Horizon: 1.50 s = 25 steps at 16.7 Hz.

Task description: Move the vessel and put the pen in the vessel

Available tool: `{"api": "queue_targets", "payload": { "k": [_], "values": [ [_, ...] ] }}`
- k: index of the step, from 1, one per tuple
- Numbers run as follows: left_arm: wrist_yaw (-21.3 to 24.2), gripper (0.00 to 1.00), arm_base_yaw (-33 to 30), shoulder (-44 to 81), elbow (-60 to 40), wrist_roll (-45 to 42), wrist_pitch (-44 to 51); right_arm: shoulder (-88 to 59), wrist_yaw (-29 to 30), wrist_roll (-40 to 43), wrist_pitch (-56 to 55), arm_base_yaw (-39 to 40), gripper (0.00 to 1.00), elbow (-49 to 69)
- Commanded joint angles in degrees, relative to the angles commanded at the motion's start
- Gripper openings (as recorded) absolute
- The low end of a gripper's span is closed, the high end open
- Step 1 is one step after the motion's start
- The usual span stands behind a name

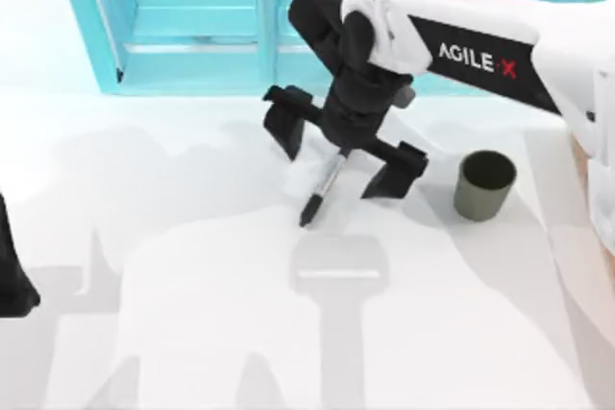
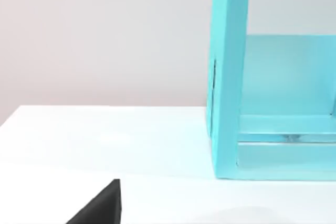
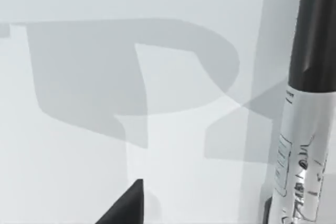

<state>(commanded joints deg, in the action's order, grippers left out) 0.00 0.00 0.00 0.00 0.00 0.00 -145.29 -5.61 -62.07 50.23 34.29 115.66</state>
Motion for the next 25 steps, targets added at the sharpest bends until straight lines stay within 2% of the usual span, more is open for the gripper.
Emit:
{"api": "queue_targets", "payload": {
  "k": [8,16,18,25],
  "values": [
    [0.0,1.0,0.0,0.0,0.0,0.0,0.0,0.0,0.0,0.0,0.0,0.0,0.02,0.0],
    [0.0,1.0,0.0,0.0,0.0,0.0,0.0,0.0,0.0,0.0,0.0,0.0,0.0,0.0],
    [0.0,1.0,0.0,0.0,0.0,0.0,0.0,5.08,2.1,2.07,4.43,-0.47,0.0,-1.28],
    [0.0,1.0,0.0,0.0,0.0,0.0,0.0,20.84,2.73,-2.36,8.58,4.19,0.0,-11.15]
  ]
}}
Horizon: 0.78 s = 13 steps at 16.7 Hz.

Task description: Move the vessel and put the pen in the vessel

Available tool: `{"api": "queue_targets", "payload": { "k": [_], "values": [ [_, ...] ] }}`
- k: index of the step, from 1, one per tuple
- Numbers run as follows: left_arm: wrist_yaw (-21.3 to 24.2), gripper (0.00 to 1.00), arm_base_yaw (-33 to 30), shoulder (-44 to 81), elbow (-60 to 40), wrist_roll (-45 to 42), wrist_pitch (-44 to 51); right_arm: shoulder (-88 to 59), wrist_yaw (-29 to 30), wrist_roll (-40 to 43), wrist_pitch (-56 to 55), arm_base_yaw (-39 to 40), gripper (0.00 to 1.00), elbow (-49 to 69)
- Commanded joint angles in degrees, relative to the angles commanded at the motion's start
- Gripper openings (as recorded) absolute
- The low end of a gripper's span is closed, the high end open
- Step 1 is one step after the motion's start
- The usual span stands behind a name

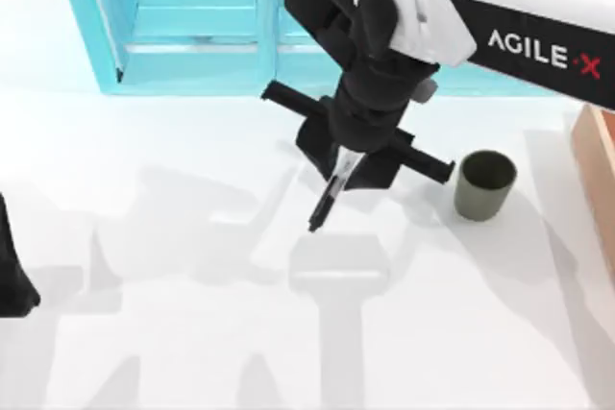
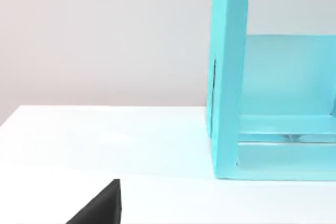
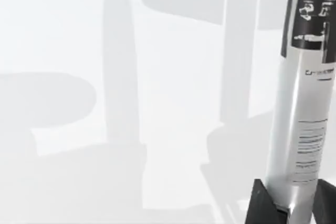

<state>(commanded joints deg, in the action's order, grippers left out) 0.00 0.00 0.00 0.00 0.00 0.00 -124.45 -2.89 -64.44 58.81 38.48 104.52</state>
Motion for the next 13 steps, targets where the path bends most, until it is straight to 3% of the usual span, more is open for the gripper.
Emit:
{"api": "queue_targets", "payload": {
  "k": [9,13],
  "values": [
    [0.0,1.0,0.0,0.0,0.0,0.0,0.0,7.19,0.39,-3.15,2.73,3.0,0.0,-5.51],
    [0.0,1.0,0.0,0.0,0.0,0.0,0.0,9.33,4.51,0.58,-2.86,3.56,0.0,-7.62]
  ]
}}
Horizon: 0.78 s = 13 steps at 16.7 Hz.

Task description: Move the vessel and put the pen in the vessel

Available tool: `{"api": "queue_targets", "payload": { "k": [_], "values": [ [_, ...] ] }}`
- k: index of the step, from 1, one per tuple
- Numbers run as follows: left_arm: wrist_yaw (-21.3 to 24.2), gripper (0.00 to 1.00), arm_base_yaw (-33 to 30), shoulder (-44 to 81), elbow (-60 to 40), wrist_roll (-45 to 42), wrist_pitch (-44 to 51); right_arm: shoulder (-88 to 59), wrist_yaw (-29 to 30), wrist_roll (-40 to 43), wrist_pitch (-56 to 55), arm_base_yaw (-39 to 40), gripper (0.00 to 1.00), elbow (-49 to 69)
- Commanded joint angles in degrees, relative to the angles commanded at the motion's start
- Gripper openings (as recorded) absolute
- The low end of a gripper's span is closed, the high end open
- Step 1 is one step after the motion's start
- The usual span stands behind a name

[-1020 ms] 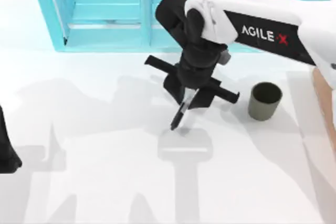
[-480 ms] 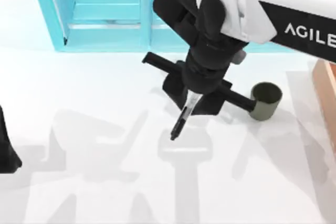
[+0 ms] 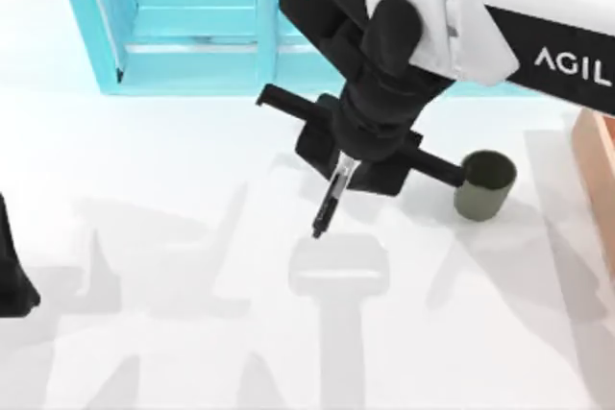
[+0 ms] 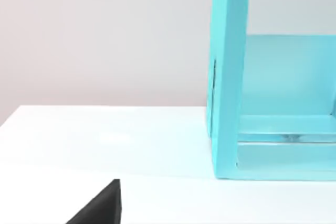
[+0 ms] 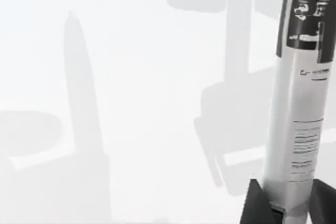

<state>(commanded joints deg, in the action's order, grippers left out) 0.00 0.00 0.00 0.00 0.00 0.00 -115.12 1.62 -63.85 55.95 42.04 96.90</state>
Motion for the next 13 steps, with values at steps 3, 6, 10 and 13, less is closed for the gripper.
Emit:
{"api": "queue_targets", "payload": {
  "k": [3,6,10,13],
  "values": [
    [0.0,1.0,0.0,0.0,0.0,0.0,0.0,1.28,6.51,5.66,-10.07,1.03,0.0,-4.23],
    [0.0,1.0,0.0,0.0,0.0,0.0,0.0,2.04,14.17,12.59,-25.08,2.22,0.0,-11.01],
    [0.0,1.0,0.0,0.0,0.0,0.0,0.0,4.65,25.94,23.62,-51.77,3.66,0.0,-22.8],
    [0.0,1.0,0.0,0.0,0.0,0.0,0.0,7.77,34.97,32.57,-71.5,4.96,0.0,-31.95]
  ]
}}
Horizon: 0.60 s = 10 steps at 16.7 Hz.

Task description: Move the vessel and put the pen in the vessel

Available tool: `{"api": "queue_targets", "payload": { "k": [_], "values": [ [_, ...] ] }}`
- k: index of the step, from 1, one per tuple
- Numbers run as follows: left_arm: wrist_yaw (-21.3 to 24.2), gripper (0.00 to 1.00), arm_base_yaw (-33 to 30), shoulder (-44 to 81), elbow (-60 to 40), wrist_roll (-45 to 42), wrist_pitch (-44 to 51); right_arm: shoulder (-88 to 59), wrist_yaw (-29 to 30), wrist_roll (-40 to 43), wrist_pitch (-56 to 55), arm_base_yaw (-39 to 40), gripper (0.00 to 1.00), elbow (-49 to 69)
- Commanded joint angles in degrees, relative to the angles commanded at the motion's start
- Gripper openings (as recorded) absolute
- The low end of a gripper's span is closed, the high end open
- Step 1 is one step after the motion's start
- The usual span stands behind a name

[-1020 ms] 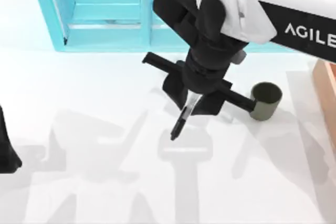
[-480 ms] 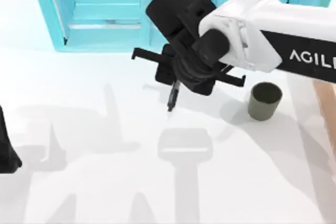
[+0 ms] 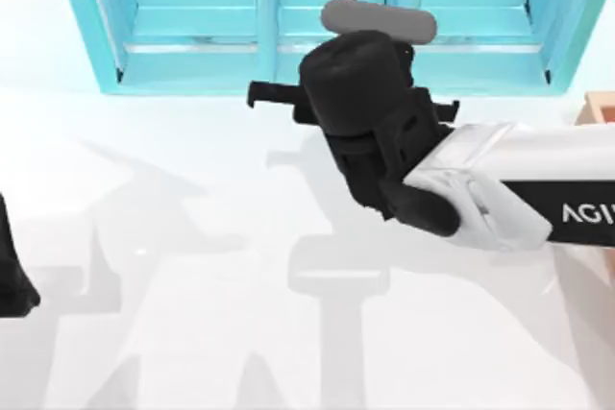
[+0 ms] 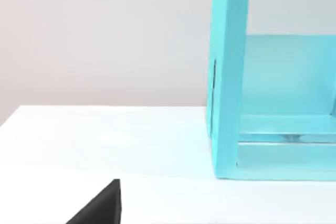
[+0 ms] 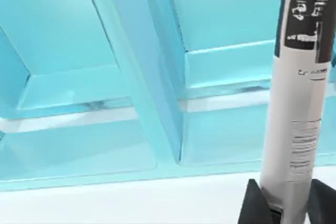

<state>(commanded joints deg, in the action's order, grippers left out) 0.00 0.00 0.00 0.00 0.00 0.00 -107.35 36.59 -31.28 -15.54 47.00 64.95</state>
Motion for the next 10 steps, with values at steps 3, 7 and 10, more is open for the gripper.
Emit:
{"api": "queue_targets", "payload": {
  "k": [3,7,10],
  "values": [
    [0.0,1.0,0.0,0.0,0.0,0.0,0.0,4.13,8.54,9.07,-15.68,1.14,0.0,-9.2],
    [0.0,1.0,0.0,0.0,0.0,0.0,0.0,10.02,18.5,20.36,-29.83,2.53,0.0,-20.23],
    [0.0,1.0,0.0,0.0,0.0,0.0,0.0,14.37,24.04,27.3,-37.63,3.12,0.0,-27.02]
  ]
}}
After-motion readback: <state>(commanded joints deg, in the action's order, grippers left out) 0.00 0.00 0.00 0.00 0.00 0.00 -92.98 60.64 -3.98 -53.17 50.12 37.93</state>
